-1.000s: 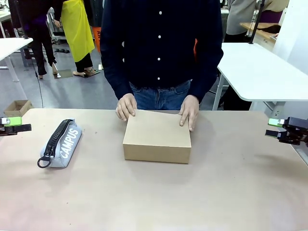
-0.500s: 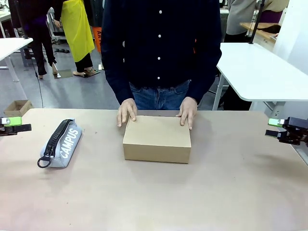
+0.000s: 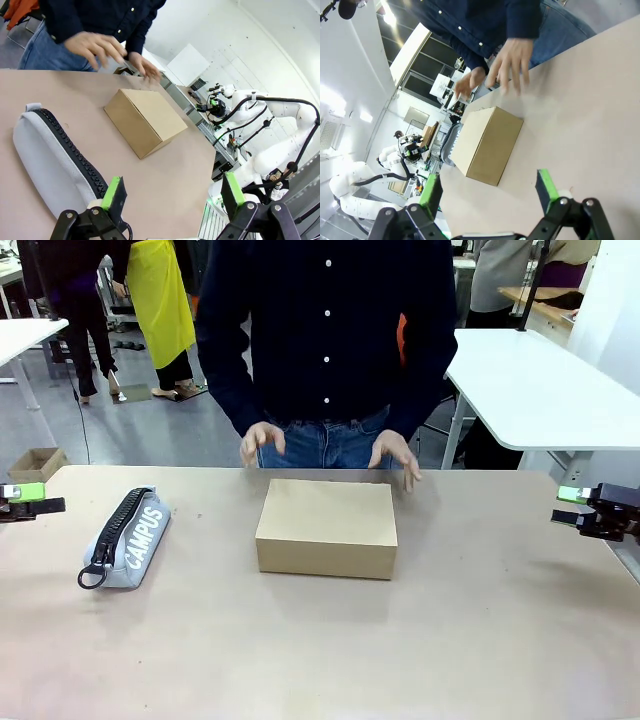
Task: Pack the items into the box.
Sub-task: Close the Mailer Box.
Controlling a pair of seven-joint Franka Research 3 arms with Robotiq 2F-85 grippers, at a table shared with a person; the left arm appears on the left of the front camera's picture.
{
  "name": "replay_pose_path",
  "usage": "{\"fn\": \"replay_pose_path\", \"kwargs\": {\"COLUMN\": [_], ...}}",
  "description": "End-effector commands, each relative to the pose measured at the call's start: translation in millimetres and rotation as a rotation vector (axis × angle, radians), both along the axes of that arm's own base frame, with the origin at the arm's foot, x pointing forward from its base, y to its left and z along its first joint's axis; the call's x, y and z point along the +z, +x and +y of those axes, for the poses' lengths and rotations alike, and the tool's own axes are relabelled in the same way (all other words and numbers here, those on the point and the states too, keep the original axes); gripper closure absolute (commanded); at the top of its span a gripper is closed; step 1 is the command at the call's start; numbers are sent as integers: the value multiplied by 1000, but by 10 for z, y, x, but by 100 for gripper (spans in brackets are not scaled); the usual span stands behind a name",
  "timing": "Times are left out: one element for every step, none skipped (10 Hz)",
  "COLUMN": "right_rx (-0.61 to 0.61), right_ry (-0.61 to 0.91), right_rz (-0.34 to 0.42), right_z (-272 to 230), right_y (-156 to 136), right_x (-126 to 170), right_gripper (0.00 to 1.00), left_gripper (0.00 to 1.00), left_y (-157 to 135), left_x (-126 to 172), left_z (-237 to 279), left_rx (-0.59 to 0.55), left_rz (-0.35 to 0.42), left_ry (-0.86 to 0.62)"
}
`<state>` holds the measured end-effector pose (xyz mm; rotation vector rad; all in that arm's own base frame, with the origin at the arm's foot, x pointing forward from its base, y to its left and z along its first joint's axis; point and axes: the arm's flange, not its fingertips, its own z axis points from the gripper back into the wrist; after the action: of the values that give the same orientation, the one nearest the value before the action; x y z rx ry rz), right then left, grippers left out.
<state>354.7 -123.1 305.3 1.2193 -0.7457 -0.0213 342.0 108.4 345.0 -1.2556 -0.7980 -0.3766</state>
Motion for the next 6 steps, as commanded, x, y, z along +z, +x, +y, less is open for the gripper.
{"fn": "replay_pose_path", "kwargs": {"right_rx": [-1, -1, -1, -1, -1, -1], "right_ry": [-22, -22, -22, -22, -22, -22], "right_rz": [-3, -3, -3, -3, -3, -3], "right_z": [18, 18, 18, 18, 18, 18], "right_y": [11, 11, 11, 11, 11, 11], "right_x": [39, 39, 39, 39, 39, 39], "right_gripper": [0, 0, 0, 0, 0, 0], "left_gripper": [0, 0, 0, 0, 0, 0], "left_y": [-20, -20, -20, -20, -20, -20], "left_x": [9, 9, 9, 9, 9, 9], "left_z": [9, 9, 9, 9, 9, 9], "left_rx": [-5, -5, -5, -5, -5, -5], "left_rz": [-18, -18, -18, -18, -18, -18], "left_ry": [5, 5, 5, 5, 5, 5]}}
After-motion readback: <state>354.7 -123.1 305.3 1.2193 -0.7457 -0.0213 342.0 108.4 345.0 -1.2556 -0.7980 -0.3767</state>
